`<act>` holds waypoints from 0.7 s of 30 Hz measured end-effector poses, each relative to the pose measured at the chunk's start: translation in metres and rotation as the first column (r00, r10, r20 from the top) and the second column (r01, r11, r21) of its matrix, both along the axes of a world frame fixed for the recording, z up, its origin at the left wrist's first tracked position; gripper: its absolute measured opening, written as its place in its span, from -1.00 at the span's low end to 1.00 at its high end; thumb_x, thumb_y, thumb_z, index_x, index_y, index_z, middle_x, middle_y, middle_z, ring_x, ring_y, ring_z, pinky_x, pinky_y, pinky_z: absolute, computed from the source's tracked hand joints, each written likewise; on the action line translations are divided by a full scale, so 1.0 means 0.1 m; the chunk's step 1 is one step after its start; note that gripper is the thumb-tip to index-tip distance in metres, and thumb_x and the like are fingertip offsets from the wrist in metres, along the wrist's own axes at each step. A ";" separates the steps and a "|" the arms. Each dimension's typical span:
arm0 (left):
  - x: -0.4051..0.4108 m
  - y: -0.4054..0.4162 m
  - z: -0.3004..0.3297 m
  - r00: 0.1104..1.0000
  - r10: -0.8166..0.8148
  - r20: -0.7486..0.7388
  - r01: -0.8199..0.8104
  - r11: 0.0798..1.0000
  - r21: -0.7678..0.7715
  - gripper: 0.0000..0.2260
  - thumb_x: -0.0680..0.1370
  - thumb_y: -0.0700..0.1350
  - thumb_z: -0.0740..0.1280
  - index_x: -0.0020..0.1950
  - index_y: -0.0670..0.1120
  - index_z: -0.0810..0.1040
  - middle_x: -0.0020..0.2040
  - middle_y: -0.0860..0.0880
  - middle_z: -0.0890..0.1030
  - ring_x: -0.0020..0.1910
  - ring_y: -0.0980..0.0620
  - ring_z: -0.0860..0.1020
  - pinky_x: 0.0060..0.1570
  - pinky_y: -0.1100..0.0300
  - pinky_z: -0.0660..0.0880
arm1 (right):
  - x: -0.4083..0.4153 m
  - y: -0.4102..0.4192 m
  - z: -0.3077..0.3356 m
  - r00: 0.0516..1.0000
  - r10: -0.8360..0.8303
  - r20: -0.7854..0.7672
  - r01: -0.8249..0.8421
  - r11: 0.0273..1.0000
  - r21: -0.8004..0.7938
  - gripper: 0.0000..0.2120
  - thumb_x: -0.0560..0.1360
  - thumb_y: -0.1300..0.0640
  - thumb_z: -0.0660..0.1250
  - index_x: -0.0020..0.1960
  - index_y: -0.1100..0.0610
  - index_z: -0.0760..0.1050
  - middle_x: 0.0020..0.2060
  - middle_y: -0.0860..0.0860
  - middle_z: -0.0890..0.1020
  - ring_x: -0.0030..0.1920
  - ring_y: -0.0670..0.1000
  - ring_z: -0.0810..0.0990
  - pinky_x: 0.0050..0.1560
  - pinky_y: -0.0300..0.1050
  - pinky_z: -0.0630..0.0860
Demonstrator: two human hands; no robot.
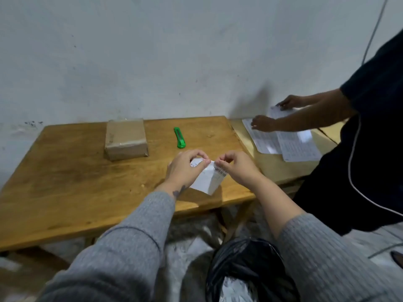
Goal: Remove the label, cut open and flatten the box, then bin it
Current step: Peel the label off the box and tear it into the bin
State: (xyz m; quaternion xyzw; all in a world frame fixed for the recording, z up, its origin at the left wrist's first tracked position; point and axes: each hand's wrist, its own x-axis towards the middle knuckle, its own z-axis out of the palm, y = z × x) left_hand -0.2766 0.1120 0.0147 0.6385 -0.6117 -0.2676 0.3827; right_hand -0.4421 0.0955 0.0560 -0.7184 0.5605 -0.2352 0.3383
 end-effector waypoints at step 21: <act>-0.72 0.79 -0.31 0.946 0.250 -0.204 -0.201 0.951 0.234 -0.85 0.55 -0.06 0.37 -0.01 -0.07 0.71 0.06 -0.01 0.68 0.10 0.02 0.58 0.16 0.10 0.48 | -0.41 0.76 -0.48 0.997 -0.008 -0.080 -0.013 0.965 -0.262 -0.73 0.40 0.16 0.43 -0.38 -0.08 0.43 -0.36 -0.14 0.56 -0.15 0.00 0.51 0.29 0.09 0.32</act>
